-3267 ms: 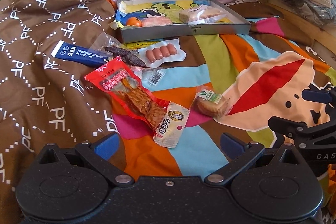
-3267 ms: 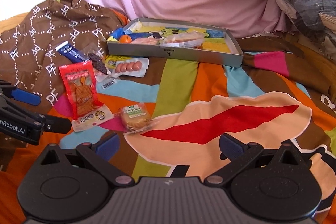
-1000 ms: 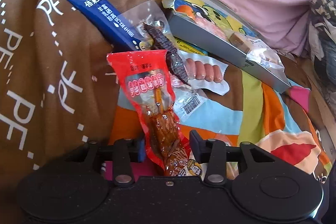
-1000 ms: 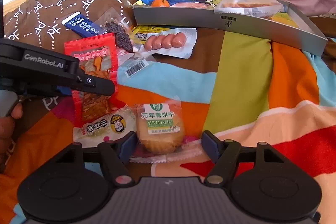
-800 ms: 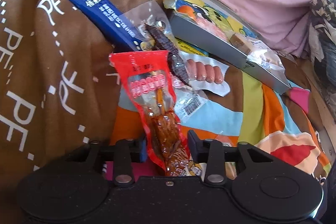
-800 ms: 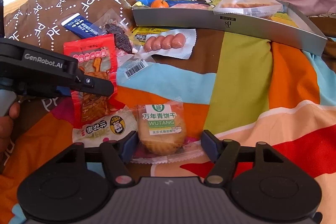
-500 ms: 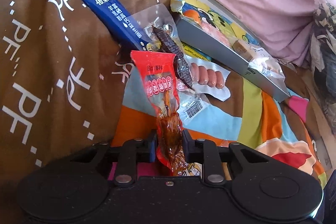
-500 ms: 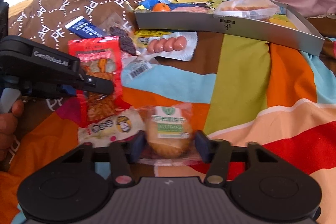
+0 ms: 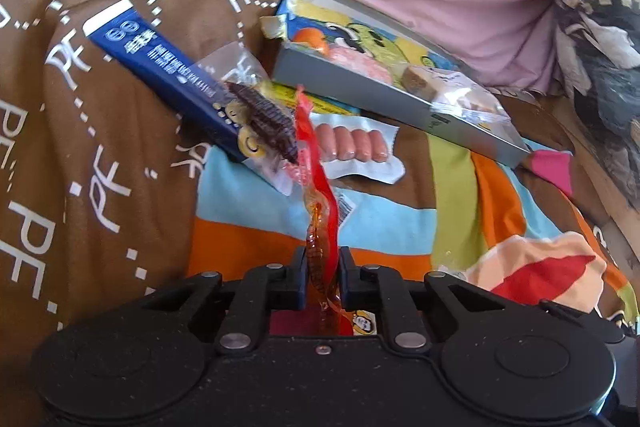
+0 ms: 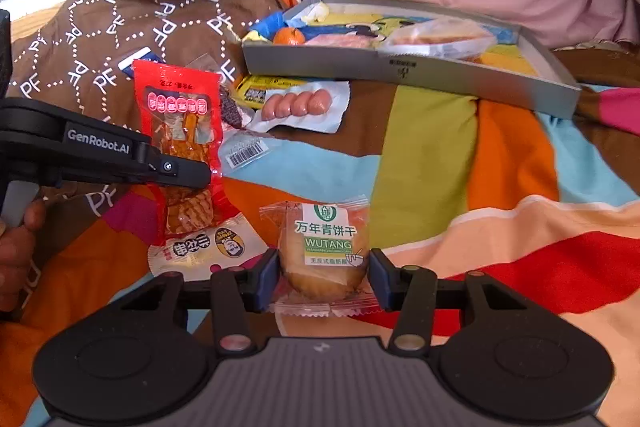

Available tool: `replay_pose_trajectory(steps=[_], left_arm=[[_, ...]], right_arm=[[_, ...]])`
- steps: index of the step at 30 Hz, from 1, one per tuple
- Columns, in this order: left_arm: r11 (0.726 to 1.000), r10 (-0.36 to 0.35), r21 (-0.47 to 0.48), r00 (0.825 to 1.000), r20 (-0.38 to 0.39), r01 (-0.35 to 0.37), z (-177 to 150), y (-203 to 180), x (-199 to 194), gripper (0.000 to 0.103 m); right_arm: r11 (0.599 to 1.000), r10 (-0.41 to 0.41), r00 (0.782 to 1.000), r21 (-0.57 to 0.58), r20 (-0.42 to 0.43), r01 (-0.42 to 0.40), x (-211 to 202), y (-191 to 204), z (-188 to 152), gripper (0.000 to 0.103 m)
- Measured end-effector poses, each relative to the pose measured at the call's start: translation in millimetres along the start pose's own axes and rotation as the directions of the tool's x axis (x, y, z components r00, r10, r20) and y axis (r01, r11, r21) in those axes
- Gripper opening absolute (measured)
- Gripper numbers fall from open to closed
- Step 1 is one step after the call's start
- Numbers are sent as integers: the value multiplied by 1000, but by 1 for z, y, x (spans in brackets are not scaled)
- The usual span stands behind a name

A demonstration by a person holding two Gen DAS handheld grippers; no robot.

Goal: Organize snacks
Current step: 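Lift and carry the red bag with the left gripper while the right gripper carries the biscuit to the tray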

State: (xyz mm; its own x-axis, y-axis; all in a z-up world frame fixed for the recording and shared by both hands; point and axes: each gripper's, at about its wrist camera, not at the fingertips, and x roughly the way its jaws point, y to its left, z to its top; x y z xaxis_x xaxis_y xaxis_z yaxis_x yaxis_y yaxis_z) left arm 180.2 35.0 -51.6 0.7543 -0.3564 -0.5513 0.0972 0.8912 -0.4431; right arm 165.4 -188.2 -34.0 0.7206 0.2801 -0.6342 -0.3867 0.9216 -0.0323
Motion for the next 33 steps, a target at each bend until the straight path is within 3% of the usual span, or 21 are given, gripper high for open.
replay_pose_trajectory(steps=[8,22,27,33], left_arm=[[1000,2,27,998,60,-4,-3,-8,-17,14],[1000,1,17,991,133,-3,-13,-29,-58,13],[1000,2,-11,984,178,0,0,-31,-74,13],[990,-53,-116,980,194,76,43,-18,-71,13]], right_arm=[[1000,-27,996,17,82,25,-33,-2,-4,52],[999,36,990,35,137,-41,-61,3,-18,53],[997,73,988,-20,134,-71,-71,2,-6,53],[996,83,984,-29,158,-80,-79,-12,22,53]])
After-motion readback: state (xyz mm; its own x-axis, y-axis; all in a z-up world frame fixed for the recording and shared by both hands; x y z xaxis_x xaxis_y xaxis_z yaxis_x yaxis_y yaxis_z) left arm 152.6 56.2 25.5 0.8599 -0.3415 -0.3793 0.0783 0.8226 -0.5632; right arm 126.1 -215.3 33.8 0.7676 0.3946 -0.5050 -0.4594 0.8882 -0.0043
